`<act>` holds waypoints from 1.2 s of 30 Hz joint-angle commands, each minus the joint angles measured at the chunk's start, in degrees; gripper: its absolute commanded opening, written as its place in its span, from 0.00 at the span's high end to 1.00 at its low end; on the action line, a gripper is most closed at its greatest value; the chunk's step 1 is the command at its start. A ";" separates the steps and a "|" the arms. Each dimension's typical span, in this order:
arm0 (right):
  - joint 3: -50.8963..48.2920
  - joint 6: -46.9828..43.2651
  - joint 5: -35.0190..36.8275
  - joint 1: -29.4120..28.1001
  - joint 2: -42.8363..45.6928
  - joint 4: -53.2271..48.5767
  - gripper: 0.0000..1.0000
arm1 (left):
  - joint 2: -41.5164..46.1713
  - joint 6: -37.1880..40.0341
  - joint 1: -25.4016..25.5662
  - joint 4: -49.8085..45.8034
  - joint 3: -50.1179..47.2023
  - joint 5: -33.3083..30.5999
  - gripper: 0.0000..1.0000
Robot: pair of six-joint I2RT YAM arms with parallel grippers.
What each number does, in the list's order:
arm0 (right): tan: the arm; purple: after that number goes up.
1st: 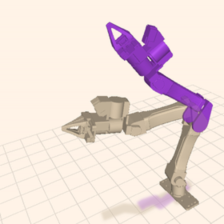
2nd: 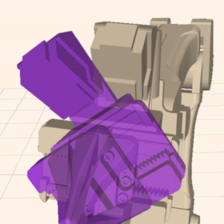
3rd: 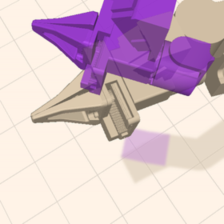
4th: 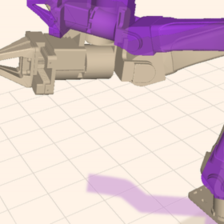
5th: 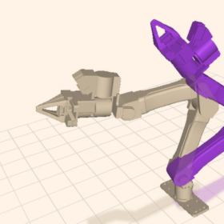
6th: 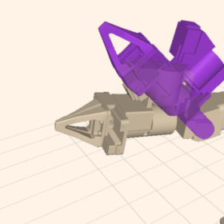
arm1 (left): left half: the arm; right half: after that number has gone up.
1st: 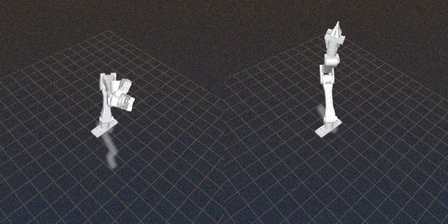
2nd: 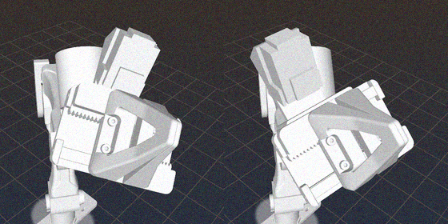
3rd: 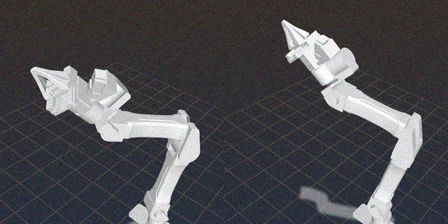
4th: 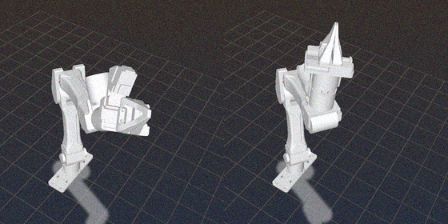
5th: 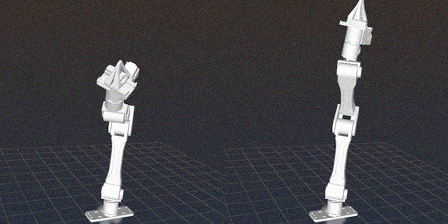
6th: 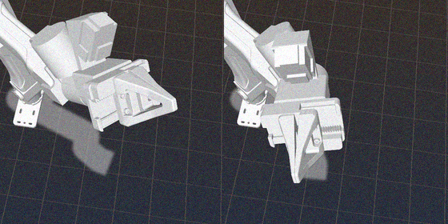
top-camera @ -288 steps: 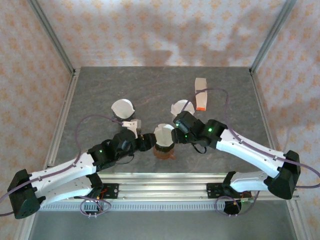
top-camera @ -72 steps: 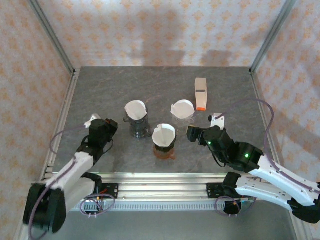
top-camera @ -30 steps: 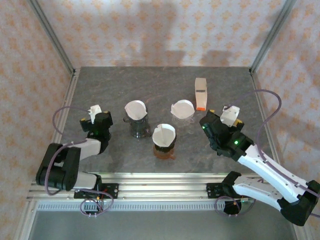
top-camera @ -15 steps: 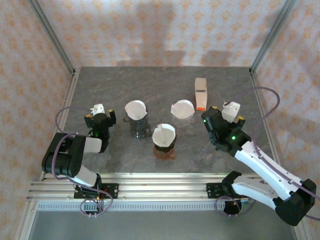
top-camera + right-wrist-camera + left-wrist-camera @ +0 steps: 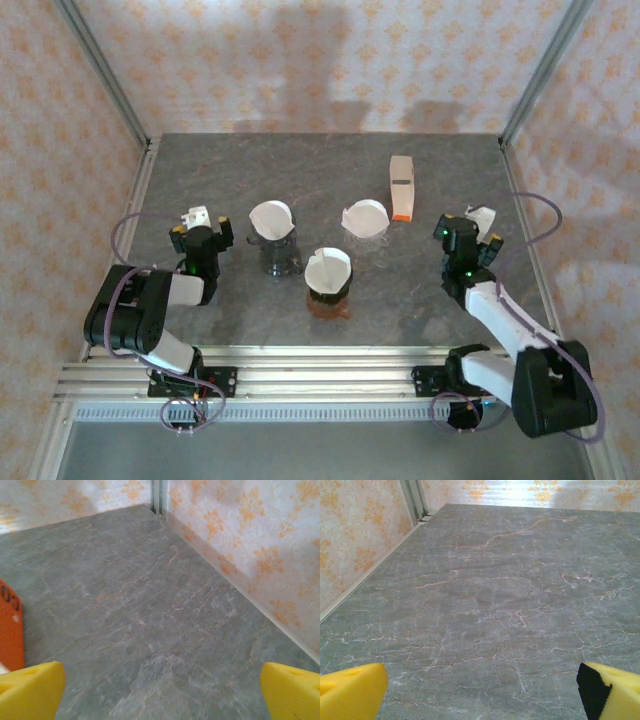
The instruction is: Place the coffee filter in the dripper
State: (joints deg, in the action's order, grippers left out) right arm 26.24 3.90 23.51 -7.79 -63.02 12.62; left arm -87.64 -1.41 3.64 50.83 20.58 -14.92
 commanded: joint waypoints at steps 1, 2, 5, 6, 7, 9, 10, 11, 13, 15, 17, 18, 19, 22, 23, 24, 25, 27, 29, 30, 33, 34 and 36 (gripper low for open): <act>-4.28 -3.66 -7.16 2.36 -5.08 20.34 0.01 | -0.17 0.97 0.05 1.72 0.60 0.27 0.00; -4.32 -3.95 -8.46 3.21 -7.83 22.22 0.01 | -0.10 0.97 0.01 1.67 0.60 0.27 0.00; -3.80 -4.64 -10.15 4.09 -14.32 26.06 0.01 | -0.17 0.98 0.05 1.61 0.59 0.28 0.00; -4.08 -4.79 -11.25 4.25 -15.74 28.41 0.01 | -0.17 0.98 0.05 1.62 0.58 0.31 0.00; -3.54 -5.05 -11.73 4.33 -17.03 29.09 0.01 | -0.17 0.98 -0.02 1.71 0.60 0.29 0.00; -2.43 -5.24 -12.79 4.52 -20.40 29.47 0.01 | -0.16 1.00 0.05 1.64 0.60 0.31 0.00; -2.44 -5.06 -12.87 4.63 -22.06 30.84 0.01 | -0.18 0.97 0.04 1.64 0.60 0.28 0.00; -2.78 -5.08 -12.72 4.56 -23.98 32.90 0.01 | -0.13 0.97 0.05 1.64 0.58 0.30 0.00; -3.12 -5.17 -13.13 4.70 -24.68 34.45 0.01 | -0.15 0.98 0.05 1.63 0.61 0.31 0.00; -3.19 -4.92 -14.57 5.35 -24.50 34.16 0.01 | -0.17 1.03 0.05 1.60 0.65 0.25 0.00; -2.83 -4.80 -14.64 5.42 -24.12 32.80 0.01 | -0.17 0.97 0.05 1.61 0.68 0.30 0.00; -3.05 -4.92 -14.55 5.42 -24.49 33.80 0.01 | -0.17 0.97 0.05 1.63 0.66 0.28 0.00; -3.00 -4.93 -14.62 5.41 -24.28 33.40 0.01 | -0.17 0.97 0.05 1.58 0.69 0.29 0.00; -2.69 -4.83 -14.37 5.42 -24.52 32.98 0.00 | -0.17 0.99 0.02 1.56 0.69 0.25 0.00; -2.55 -4.84 -14.37 5.42 -24.46 32.87 0.00 | -0.18 0.97 0.03 1.55 0.68 0.23 0.00; -2.75 -4.91 -14.37 5.42 -24.41 33.12 0.01 | -0.17 1.00 0.05 1.55 0.68 0.25 0.00; -2.77 -4.89 -14.37 5.42 -24.34 32.99 0.01 | -0.17 0.90 0.00 1.55 0.67 0.25 0.00; -3.11 -4.89 -14.51 5.42 -24.16 33.43 0.01 | -0.17 0.99 0.01 1.55 0.69 0.32 0.00; -3.11 -4.95 -14.52 5.40 -24.16 33.44 0.01 | -0.17 1.00 0.05 1.55 0.69 0.28 0.00; -3.12 -5.00 -14.54 5.41 -24.16 33.51 0.01 | -0.12 0.97 0.03 1.54 0.69 0.22 0.00; -3.07 -5.03 -14.54 5.40 -24.14 33.52 0.01 | -0.17 0.97 0.05 1.51 0.69 0.29 0.00; -3.12 -4.98 -14.54 5.42 -24.11 33.53 0.01 | -0.17 0.98 0.04 1.55 0.69 0.23 0.00; -3.09 -5.01 -14.54 5.42 -24.16 33.52 0.01 | -0.17 0.98 0.05 1.53 0.69 0.27 0.00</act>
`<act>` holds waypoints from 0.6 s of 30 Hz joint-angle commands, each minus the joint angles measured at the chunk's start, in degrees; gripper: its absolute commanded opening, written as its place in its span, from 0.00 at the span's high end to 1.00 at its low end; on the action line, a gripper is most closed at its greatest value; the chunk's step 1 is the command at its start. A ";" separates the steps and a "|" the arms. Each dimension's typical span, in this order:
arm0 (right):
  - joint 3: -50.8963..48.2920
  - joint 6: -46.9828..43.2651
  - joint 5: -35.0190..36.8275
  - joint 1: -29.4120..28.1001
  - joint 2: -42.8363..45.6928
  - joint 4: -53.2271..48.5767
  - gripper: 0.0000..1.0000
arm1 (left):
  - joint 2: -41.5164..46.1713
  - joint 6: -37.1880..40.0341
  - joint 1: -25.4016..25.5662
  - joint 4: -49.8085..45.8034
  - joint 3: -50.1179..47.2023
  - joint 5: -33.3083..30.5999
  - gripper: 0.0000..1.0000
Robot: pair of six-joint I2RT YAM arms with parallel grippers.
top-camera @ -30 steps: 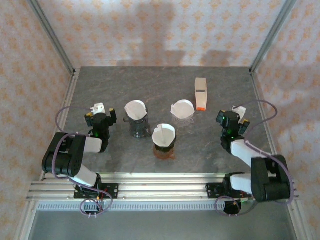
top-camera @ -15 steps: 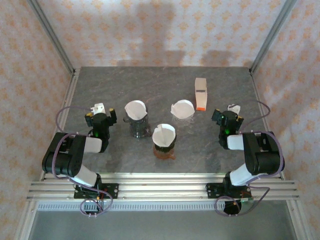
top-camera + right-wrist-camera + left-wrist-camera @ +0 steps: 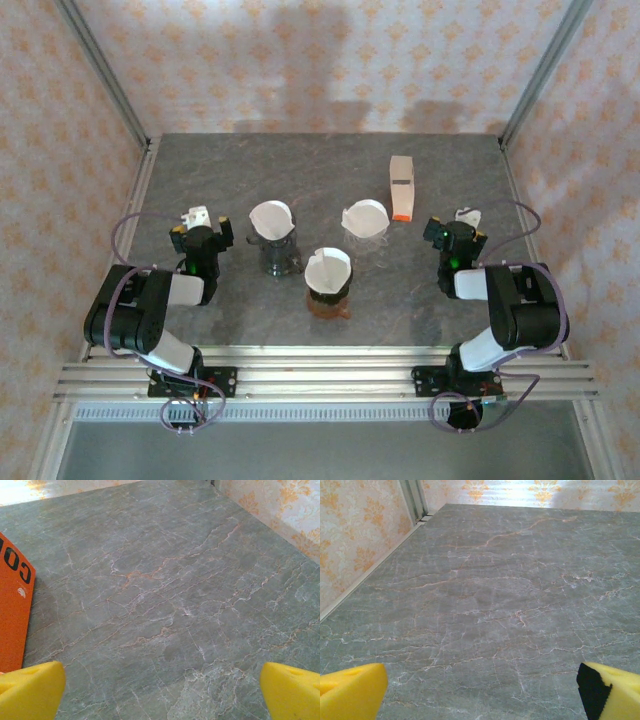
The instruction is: Place the coffee filter in the dripper
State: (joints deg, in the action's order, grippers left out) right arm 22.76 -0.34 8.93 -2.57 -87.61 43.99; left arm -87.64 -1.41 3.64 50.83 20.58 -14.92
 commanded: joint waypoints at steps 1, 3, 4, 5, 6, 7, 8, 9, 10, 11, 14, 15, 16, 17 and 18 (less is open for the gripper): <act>0.38 -0.75 0.03 0.18 0.43 2.16 0.01 | -0.17 0.98 0.05 1.55 0.69 0.23 0.00; 0.37 -0.83 0.04 0.11 0.43 2.07 0.01 | -0.17 0.98 0.05 1.55 0.69 0.26 0.00; 0.36 -0.86 0.04 0.10 0.42 2.08 0.01 | -0.14 0.97 0.04 1.55 0.69 0.25 0.00; 0.36 -0.87 0.03 0.11 0.43 2.13 0.01 | -0.17 0.99 0.02 1.55 0.69 0.22 0.00; 0.47 -0.85 0.01 0.11 0.37 2.07 0.01 | -0.17 1.04 0.05 1.55 0.69 0.20 0.00; 0.46 -0.86 0.04 0.11 0.37 2.10 0.01 | -0.19 0.98 0.02 1.57 0.69 0.28 0.00; 0.45 -0.87 0.03 0.10 0.39 2.14 0.01 | -0.15 1.03 0.05 1.58 0.69 0.24 0.00; 0.46 -0.80 0.03 0.11 0.40 2.01 0.01 | -0.17 1.02 0.05 1.55 0.65 0.24 0.00; 0.53 -0.85 0.04 0.11 0.31 2.01 0.01 | -0.17 1.02 0.05 1.55 0.62 0.25 0.00; 0.62 -0.80 0.03 0.09 0.29 1.89 0.01 | -0.17 1.02 0.01 1.55 0.69 0.28 0.00; 0.79 -0.81 0.04 0.05 0.17 1.62 0.01 | -0.17 0.98 0.05 1.55 0.69 0.33 0.00; 0.75 -0.85 0.01 0.06 0.29 1.63 0.01 | -0.16 1.05 0.05 1.55 0.68 0.22 0.00; 0.68 -0.80 0.04 0.11 0.37 1.71 0.01 | -0.15 1.02 0.05 1.54 0.64 0.24 0.00; 0.49 -0.80 0.02 0.09 0.38 1.92 0.01 | -0.17 1.02 0.05 1.55 0.69 0.24 0.00; 0.51 -0.81 -0.05 0.10 0.43 2.07 0.01 | -0.17 0.99 0.05 1.53 0.69 0.24 0.00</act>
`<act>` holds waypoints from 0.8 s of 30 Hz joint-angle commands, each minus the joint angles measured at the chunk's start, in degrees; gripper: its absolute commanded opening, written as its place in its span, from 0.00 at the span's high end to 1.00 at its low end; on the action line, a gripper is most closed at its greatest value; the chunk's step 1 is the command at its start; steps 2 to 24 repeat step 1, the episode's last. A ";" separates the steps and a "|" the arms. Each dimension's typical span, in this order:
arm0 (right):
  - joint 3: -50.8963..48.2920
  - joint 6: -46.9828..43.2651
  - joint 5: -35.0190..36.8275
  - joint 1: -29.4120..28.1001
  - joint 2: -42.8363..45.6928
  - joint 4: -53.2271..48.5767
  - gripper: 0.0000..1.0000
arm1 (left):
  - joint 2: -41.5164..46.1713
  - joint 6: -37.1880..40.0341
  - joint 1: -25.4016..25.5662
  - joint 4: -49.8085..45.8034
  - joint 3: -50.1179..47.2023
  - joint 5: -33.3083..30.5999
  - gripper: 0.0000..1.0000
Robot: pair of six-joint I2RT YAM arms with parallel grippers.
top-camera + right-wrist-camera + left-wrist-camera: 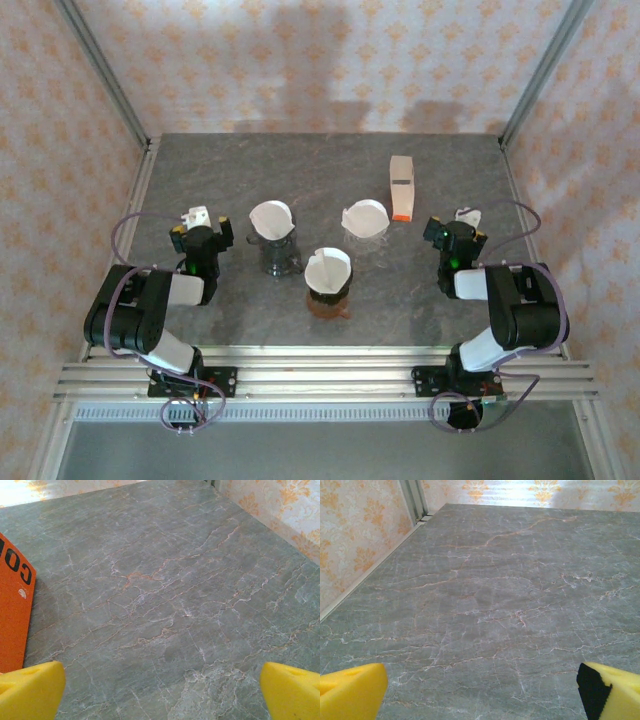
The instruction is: Place the coffee filter in the dripper
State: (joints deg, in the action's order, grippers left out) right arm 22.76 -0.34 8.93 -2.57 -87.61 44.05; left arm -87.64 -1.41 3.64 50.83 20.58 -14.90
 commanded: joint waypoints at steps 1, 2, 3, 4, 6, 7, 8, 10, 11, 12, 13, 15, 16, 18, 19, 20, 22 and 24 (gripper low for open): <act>0.44 -0.86 -0.01 0.08 0.43 2.00 0.01 | -0.16 1.02 0.05 1.55 0.69 0.20 0.00; 0.44 -0.86 -0.01 0.08 0.43 2.00 0.01 | -0.16 1.02 0.05 1.55 0.69 0.20 0.00; 0.44 -0.86 -0.01 0.08 0.43 2.00 0.01 | -0.16 1.02 0.05 1.55 0.69 0.20 0.00; 0.44 -0.86 -0.01 0.08 0.43 2.00 0.01 | -0.16 1.02 0.05 1.55 0.69 0.20 0.00; 0.44 -0.86 -0.01 0.08 0.43 2.00 0.01 | -0.16 1.02 0.05 1.55 0.69 0.20 0.00; 0.44 -0.86 -0.01 0.08 0.43 2.00 0.01 | -0.16 1.02 0.05 1.55 0.69 0.20 0.00; 0.44 -0.86 -0.01 0.08 0.43 2.00 0.01 | -0.16 1.02 0.05 1.55 0.69 0.20 0.00; 0.44 -0.86 -0.01 0.08 0.43 2.00 0.01 | -0.16 1.02 0.05 1.55 0.69 0.20 0.00; 0.44 -0.86 -0.01 0.08 0.43 2.00 0.01 | -0.16 1.02 0.05 1.55 0.69 0.20 0.00; 0.44 -0.86 -0.01 0.08 0.43 2.00 0.01 | -0.16 1.02 0.05 1.55 0.69 0.20 0.00; 0.44 -0.86 -0.01 0.08 0.43 2.00 0.01 | -0.16 1.02 0.05 1.55 0.69 0.20 0.00; 0.44 -0.86 -0.01 0.08 0.43 2.00 0.01 | -0.16 1.02 0.05 1.55 0.69 0.20 0.00; 0.44 -0.86 -0.01 0.08 0.43 2.00 0.01 | -0.16 1.02 0.05 1.55 0.69 0.20 0.00; 0.44 -0.86 -0.01 0.08 0.43 2.00 0.01 | -0.16 1.02 0.05 1.55 0.69 0.20 0.00; 0.44 -0.86 -0.01 0.08 0.43 2.00 0.01 | -0.16 1.02 0.05 1.55 0.69 0.20 0.00; 0.44 -0.86 -0.01 0.08 0.43 2.00 0.01 | -0.16 1.02 0.05 1.55 0.69 0.20 0.00; 0.44 -0.86 -0.01 0.08 0.43 2.00 0.01 | -0.16 1.02 0.05 1.55 0.69 0.20 0.00; 0.44 -0.86 -0.01 0.08 0.43 2.00 0.01 | -0.16 1.02 0.05 1.55 0.69 0.20 0.00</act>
